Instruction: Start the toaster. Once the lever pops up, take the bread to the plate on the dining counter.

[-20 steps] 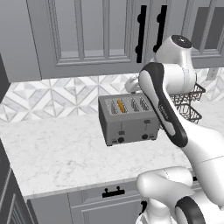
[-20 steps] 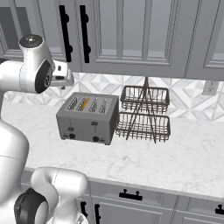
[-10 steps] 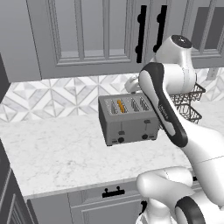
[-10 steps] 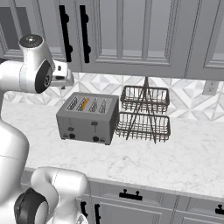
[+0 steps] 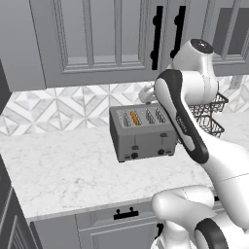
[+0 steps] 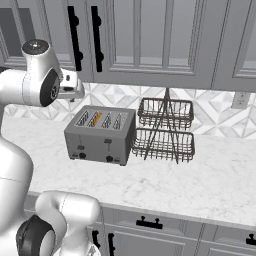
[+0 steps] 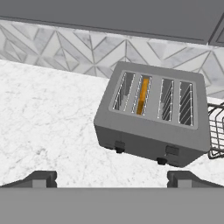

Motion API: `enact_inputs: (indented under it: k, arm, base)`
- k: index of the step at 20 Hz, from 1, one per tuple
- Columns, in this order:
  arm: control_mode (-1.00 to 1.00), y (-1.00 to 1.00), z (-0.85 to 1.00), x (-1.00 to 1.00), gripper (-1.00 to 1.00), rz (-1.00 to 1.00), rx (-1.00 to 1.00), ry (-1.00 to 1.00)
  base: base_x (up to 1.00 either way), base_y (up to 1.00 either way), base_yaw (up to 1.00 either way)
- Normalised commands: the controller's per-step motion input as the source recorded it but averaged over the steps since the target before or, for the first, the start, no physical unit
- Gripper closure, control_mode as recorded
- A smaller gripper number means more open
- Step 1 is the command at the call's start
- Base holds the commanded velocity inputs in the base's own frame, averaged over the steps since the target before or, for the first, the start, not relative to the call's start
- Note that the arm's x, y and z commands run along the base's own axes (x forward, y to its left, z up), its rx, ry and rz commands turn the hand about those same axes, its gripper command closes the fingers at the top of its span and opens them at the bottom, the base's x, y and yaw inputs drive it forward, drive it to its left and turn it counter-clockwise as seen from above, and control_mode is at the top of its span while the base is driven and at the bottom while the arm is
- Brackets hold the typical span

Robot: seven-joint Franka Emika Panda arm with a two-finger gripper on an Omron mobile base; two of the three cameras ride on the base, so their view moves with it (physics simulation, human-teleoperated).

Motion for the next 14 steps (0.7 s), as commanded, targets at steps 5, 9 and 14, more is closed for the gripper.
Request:
enact_inputs:
  k: [5, 9, 14]
  arm:
    - [-1.0, 0.0, 0.0, 0.0, -1.0, 0.0, 0.0, 0.0]
    - [-1.0, 0.0, 0.0, 0.0, -1.0, 0.0, 0.0, 0.0]
    - [-1.0, 0.0, 0.0, 0.0, -1.0, 0.0, 0.0, 0.0]
  base:
    - [0.0, 0.0, 0.0]
    - [0.0, 0.0, 0.0]
    - [0.0, 0.0, 0.0]
